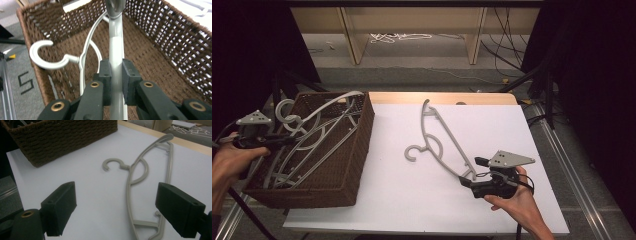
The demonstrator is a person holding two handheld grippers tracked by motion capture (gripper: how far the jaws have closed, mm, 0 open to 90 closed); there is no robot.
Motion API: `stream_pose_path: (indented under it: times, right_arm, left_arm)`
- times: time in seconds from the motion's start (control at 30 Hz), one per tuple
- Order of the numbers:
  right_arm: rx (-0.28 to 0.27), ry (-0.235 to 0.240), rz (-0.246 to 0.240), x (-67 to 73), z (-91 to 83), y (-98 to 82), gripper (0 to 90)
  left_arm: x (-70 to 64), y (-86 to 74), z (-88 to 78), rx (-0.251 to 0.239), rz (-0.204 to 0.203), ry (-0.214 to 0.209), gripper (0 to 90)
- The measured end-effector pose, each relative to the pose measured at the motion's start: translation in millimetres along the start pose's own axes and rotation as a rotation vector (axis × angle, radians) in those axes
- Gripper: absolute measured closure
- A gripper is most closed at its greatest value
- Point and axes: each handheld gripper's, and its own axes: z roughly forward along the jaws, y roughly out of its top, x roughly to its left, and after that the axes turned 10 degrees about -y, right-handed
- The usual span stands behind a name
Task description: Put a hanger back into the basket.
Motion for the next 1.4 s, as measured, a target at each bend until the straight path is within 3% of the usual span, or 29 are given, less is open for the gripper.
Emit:
stream_pose_path:
  times: [0.53,0.6,0.63,0.67,0.87,0.93,1.13,1.3,1.4]
  right_arm:
    - [0.012,0.005,0.001,-0.3,2.7,-2.8,17.8]
    - [0.013,0.007,0.000,0.0,3.1,-3.3,17.9]
    - [0.011,0.006,-0.003,-0.1,3.3,-3.3,17.9]
    - [0.012,0.006,-0.003,-0.2,3.3,-3.2,17.9]
    - [0.010,0.005,0.003,-1.1,2.9,-3.4,17.8]
    - [0.014,0.005,0.000,-0.8,3.0,-3.8,17.8]
    - [0.016,0.006,0.000,-0.1,4.2,-4.3,17.8]
    - [0.018,0.006,0.002,-0.6,4.8,-4.9,17.8]
    - [0.012,0.000,0.008,0.0,5.2,-4.7,17.8]
  left_arm:
    - [6.0,-8.7,41.0,0.032,-0.048,-0.013,79.8]
    - [6.4,-9.3,48.8,0.030,-0.069,-0.017,79.6]
    - [8.0,-9.5,50.6,0.047,-0.064,-0.016,79.5]
    - [9.1,-8.1,49.7,0.106,-0.063,-0.022,79.4]
    - [11.8,-13.7,53.2,0.086,-0.105,0.027,76.8]
    - [13.3,-15.1,53.5,0.114,-0.105,0.041,75.3]
    - [17.5,-17.5,46.5,0.090,-0.161,0.098,63.1]
    - [14.3,-12.9,29.6,0.001,-0.214,0.172,48.6]
    - [4.7,-8.5,18.8,-0.058,-0.218,0.177,41.4]
